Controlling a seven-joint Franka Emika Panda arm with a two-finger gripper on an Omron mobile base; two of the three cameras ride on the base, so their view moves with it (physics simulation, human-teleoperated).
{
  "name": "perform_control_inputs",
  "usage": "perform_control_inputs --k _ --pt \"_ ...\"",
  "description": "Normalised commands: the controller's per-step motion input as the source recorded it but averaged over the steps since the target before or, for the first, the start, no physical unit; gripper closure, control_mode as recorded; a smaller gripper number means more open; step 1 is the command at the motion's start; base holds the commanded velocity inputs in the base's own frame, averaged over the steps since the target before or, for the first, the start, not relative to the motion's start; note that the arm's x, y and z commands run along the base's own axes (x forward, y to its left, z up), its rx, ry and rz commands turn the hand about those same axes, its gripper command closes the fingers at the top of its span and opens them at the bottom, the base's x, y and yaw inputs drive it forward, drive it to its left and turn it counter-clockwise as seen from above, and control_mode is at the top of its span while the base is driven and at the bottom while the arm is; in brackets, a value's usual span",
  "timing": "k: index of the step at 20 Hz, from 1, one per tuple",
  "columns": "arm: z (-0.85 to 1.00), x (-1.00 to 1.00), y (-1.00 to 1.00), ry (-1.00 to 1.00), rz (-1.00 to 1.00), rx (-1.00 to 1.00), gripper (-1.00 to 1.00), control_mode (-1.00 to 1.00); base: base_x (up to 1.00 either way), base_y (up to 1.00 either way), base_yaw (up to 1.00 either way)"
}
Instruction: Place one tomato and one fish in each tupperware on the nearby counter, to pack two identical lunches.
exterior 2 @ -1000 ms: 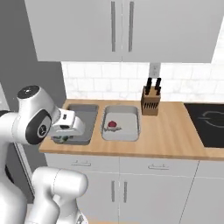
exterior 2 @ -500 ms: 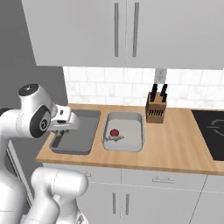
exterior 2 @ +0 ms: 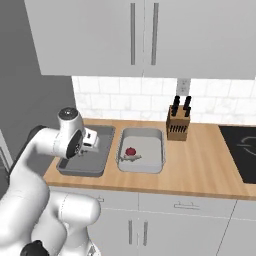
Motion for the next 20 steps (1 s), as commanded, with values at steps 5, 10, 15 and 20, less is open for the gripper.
perform_control_inputs --k 5,10,15,20 --pt "-0.45 0.70 0.11 0.00 0.00 0.00 1.00 -1.00 0.00 0.00 0.00" --pt "-0.48 0.65 0.20 -0.05 0.00 0.00 1.00 -1.00 0.00 0.00 0.00" --pt "-0.28 0.52 0.13 -0.04 0.00 0.00 -1.00 -1.00 0.00 0.00 0.00" --pt "0.59 0.01 -0.03 0.01 -0.08 0.00 -1.00 -1.00 0.00 0.00 0.00"
